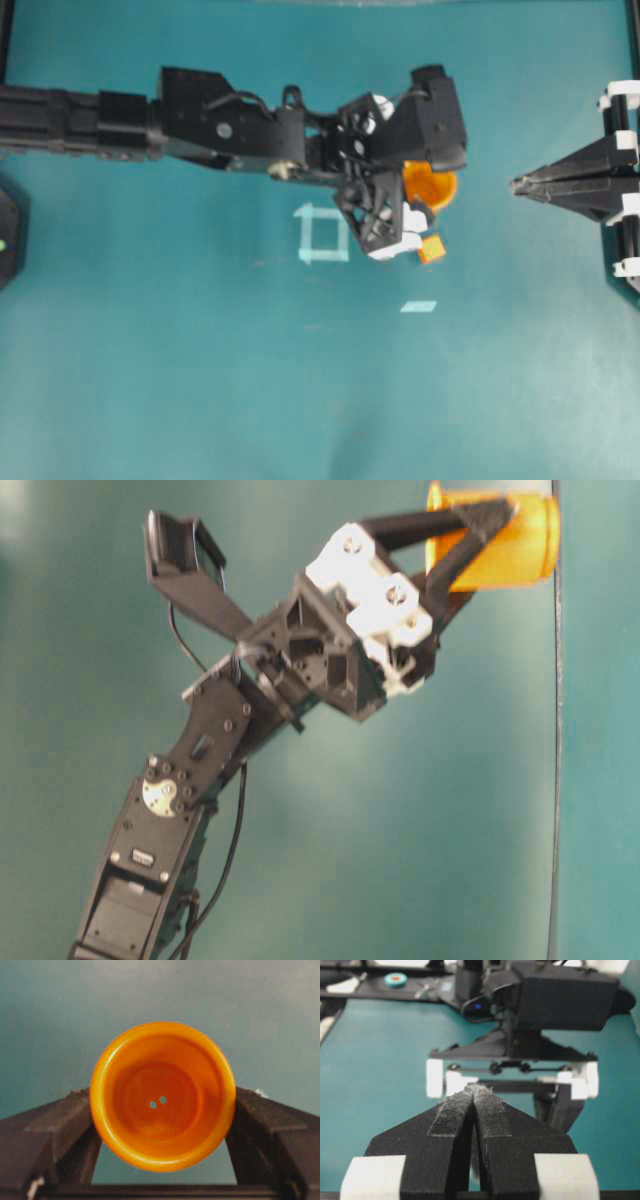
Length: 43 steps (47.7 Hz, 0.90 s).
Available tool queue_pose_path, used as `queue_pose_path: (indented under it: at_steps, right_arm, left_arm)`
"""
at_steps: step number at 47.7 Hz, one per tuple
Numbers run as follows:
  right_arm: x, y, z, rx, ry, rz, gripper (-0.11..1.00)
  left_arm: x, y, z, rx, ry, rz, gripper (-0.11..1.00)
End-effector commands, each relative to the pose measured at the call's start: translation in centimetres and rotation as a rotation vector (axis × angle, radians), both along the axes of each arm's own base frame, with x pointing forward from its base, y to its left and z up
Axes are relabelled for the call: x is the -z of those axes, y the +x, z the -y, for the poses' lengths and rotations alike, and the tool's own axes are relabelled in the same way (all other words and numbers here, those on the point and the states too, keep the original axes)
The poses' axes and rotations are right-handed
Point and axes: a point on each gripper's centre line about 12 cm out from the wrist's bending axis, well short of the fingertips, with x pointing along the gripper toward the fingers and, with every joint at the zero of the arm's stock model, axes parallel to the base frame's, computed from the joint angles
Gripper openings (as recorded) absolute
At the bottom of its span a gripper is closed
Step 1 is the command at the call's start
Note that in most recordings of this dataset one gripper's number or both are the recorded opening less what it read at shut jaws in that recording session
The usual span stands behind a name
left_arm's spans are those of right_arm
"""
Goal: Move the cup toward the block with left arm.
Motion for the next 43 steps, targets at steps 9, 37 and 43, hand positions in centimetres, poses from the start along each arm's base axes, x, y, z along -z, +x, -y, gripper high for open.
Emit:
queue_pose_path:
  at_steps: [9,37,43]
  right_arm:
    - [-1.5,0.2,0.0,-0.002,-0.004,0.049,0.00]
    - [-1.5,0.2,0.0,-0.002,-0.004,0.049,0.00]
    - [-1.5,0.2,0.0,-0.002,-0.004,0.048,0.00]
  left_arm:
    - [-1.5,2.1,2.2,0.044,0.001,0.057,0.69]
    - [1.6,3.2,3.7,0.075,0.004,0.034,0.69]
    - [2.0,3.2,3.7,0.075,0.004,0.035,0.69]
